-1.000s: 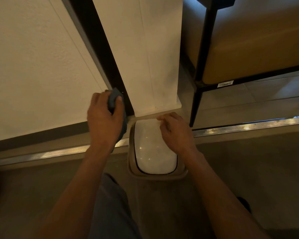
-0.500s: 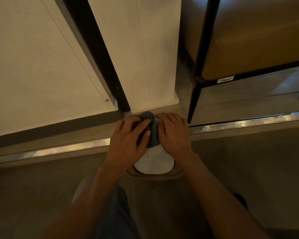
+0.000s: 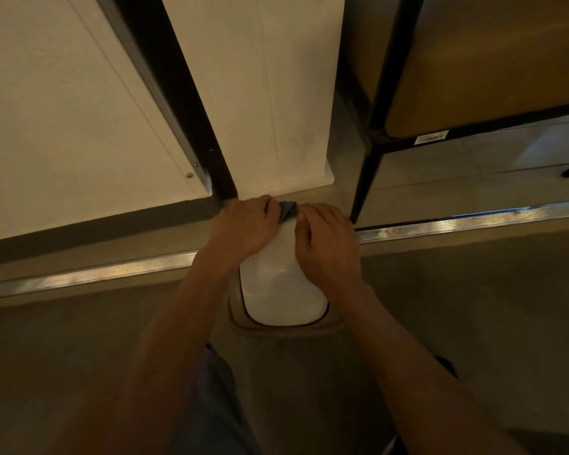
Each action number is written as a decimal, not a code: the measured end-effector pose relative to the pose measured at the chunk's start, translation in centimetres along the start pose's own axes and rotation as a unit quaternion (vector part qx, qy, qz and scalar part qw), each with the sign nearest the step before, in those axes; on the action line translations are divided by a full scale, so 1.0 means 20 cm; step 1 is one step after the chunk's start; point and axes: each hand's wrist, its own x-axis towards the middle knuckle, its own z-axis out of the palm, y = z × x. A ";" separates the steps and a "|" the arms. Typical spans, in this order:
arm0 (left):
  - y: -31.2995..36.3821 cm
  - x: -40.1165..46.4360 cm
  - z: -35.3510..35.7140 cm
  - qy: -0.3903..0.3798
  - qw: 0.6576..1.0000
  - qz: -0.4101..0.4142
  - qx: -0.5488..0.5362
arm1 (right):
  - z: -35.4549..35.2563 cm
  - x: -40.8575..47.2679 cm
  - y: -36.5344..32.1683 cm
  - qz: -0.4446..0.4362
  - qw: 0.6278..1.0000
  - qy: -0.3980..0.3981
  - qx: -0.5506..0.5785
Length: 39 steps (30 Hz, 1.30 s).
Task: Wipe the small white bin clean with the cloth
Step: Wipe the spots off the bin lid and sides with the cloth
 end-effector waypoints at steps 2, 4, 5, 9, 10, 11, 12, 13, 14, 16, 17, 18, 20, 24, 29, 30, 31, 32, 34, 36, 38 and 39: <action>-0.05 -0.12 0.05 0.082 0.994 0.067 -0.033 | 0.00 0.00 0.00 0.001 1.000 0.000 -0.001; -0.11 -0.24 0.11 0.144 0.979 0.129 -0.061 | 0.00 0.00 0.00 0.002 1.000 0.001 -0.003; -0.14 -0.29 0.13 0.167 0.972 0.148 -0.078 | 0.00 0.01 0.01 0.002 1.000 0.001 -0.001; -0.19 -0.32 0.16 0.156 0.966 0.099 -0.182 | -0.01 -0.01 0.00 -0.008 1.000 0.001 0.006; -0.18 -0.27 0.13 0.142 0.966 0.065 -0.204 | -0.01 0.00 0.00 -0.008 1.000 0.000 0.008; -0.16 -0.22 0.09 0.128 0.967 0.025 -0.219 | -0.01 0.00 0.00 -0.008 1.000 0.000 0.009; -0.14 -0.14 0.07 0.102 0.970 -0.020 -0.220 | -0.01 0.00 0.00 -0.007 1.000 0.000 0.008; -0.11 -0.08 0.05 0.066 0.975 -0.059 -0.204 | 0.00 -0.01 0.00 -0.007 1.000 0.002 0.006; -0.07 -0.03 0.03 0.040 0.982 -0.080 -0.167 | 0.00 -0.01 0.00 -0.006 1.000 0.005 0.001; 0.01 -0.02 0.03 0.053 0.995 -0.067 -0.059 | 0.00 0.00 0.00 -0.002 1.000 0.010 -0.011; 0.03 -0.05 0.05 0.088 0.995 -0.039 -0.022 | 0.01 0.00 0.00 -0.001 1.000 0.012 -0.014; 0.04 -0.11 0.08 0.125 0.992 -0.004 -0.011 | 0.01 0.00 0.01 -0.005 1.000 0.013 -0.014; 0.03 -0.25 0.14 0.186 0.981 0.045 -0.020 | 0.01 0.00 0.01 -0.015 1.000 0.009 -0.014; -0.03 -0.52 0.26 0.217 0.971 0.029 -0.098 | -0.01 0.00 0.01 -0.012 1.000 0.005 0.002; -0.03 -0.46 0.22 0.180 0.946 -0.086 -0.257 | -0.02 -0.01 0.01 -0.026 1.000 -0.004 -0.014; -0.03 -0.39 0.18 0.173 0.946 -0.099 -0.256 | -0.02 -0.01 0.01 -0.027 0.999 -0.008 -0.018; -0.04 -0.31 0.14 0.156 0.948 -0.114 -0.251 | -0.02 -0.01 0.01 -0.028 0.999 -0.010 -0.019; -0.04 -0.23 0.09 0.127 0.952 -0.131 -0.246 | -0.02 -0.01 0.01 -0.026 0.999 -0.012 -0.019; -0.04 -0.10 0.03 0.064 0.959 -0.156 -0.228 | -0.01 -0.01 0.01 -0.016 1.000 -0.012 -0.019; -0.04 -0.07 0.04 0.062 0.962 -0.154 -0.217 | -0.01 0.00 0.00 -0.005 1.000 -0.007 -0.022; -0.04 -0.15 0.09 0.108 0.956 -0.140 -0.235 | -0.01 -0.01 -0.01 0.000 1.000 0.003 -0.025; -0.04 -0.22 0.12 0.144 0.943 -0.137 -0.267 | -0.01 -0.01 -0.01 0.001 1.000 0.006 -0.025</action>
